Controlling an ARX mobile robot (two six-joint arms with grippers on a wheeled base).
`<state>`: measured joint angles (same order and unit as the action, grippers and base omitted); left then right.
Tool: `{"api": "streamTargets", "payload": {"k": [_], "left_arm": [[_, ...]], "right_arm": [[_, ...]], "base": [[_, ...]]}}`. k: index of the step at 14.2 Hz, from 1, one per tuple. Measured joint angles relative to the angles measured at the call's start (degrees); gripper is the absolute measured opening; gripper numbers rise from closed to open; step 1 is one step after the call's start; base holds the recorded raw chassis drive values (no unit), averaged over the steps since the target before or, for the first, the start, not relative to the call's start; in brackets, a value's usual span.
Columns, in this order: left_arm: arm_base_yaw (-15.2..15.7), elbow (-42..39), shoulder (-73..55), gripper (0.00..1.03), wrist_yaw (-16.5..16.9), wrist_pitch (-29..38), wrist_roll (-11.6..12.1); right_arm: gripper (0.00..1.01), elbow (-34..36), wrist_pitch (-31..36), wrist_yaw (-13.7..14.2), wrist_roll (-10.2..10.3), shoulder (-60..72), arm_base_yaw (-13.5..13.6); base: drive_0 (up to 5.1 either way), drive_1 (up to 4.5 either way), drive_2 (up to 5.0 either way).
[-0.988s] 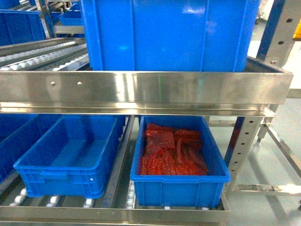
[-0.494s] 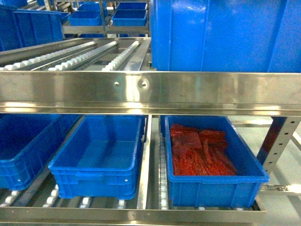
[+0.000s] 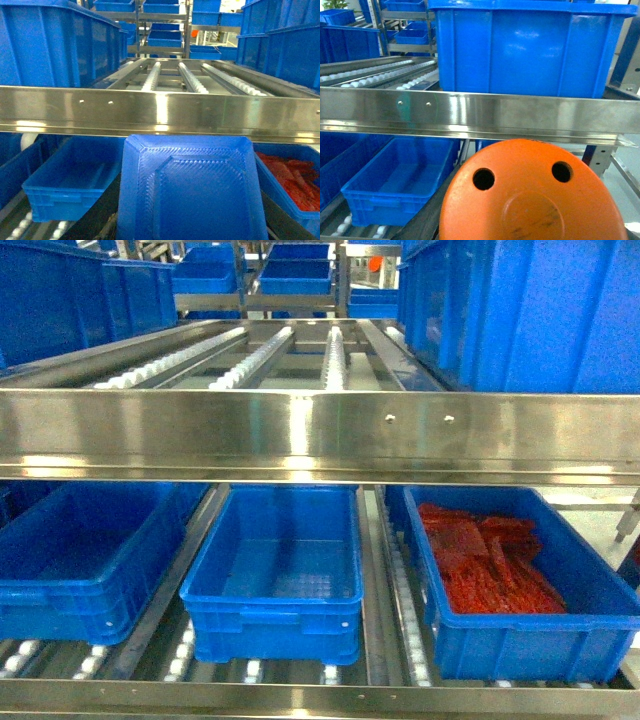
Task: Sort blue parts and orange caps into right shelf containers
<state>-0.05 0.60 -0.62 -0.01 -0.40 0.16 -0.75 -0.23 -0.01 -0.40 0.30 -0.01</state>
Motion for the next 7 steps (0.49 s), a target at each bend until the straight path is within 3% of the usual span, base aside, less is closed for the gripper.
{"api": "streamTargets", "payload": {"k": [7], "left_arm": [[0.04, 0.00, 0.00, 0.43, -0.07, 0.02, 0.00]], "right_arm": [[0.44, 0.00, -0.13, -0.02, 0.00, 0.00, 0.00]], "base": [[-4.9, 2.51, 2.5]]}}
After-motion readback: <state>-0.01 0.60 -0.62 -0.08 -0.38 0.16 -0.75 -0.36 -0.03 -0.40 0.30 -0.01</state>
